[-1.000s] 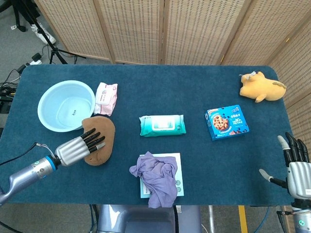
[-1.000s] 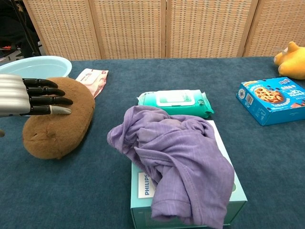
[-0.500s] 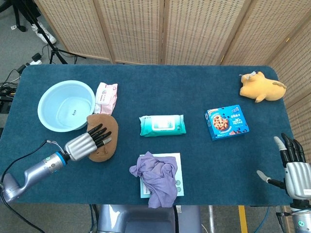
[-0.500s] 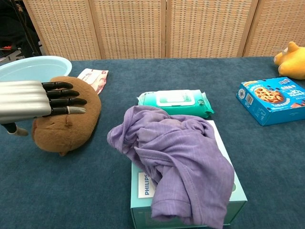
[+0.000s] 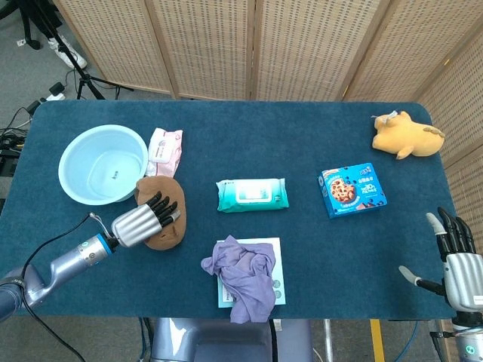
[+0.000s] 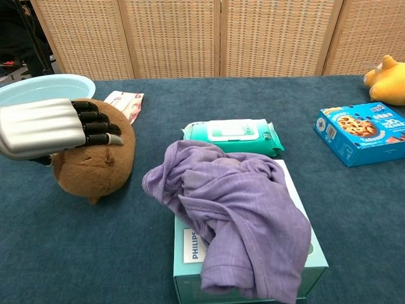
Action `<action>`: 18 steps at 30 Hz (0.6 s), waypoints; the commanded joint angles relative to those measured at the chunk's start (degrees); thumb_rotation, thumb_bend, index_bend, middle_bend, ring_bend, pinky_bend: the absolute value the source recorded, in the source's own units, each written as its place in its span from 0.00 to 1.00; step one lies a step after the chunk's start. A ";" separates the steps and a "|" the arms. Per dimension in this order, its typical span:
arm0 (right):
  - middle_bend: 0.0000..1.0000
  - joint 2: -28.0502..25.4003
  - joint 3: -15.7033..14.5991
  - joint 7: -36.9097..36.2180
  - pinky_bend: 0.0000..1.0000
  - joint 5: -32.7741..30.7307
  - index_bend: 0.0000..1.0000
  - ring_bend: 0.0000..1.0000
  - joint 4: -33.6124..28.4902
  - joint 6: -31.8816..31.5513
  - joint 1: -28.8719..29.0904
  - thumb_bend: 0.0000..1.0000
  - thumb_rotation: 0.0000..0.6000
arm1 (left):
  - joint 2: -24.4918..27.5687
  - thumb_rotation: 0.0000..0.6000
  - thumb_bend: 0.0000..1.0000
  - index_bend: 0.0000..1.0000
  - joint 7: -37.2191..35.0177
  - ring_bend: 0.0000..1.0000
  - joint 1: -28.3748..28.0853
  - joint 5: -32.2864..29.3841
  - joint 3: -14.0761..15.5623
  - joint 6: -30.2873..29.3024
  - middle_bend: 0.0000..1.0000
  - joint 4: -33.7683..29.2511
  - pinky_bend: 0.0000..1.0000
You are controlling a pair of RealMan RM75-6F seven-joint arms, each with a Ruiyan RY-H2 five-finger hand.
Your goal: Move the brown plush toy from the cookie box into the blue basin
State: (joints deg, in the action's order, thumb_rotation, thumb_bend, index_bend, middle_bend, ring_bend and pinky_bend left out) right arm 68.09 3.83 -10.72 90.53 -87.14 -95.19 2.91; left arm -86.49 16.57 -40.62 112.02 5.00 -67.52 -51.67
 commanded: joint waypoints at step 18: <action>0.00 -0.38 0.51 -0.24 0.00 -0.12 0.00 0.00 -0.48 0.46 -0.38 0.00 1.00 | 5.11 1.00 0.51 0.74 -1.13 0.44 -2.13 -3.09 -3.93 -8.46 0.38 -3.52 0.37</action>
State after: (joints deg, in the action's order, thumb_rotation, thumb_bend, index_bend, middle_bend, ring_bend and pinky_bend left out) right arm 67.71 4.33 -10.96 90.42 -87.62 -94.74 2.54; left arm -82.27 14.87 -42.38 109.32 1.64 -75.59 -54.18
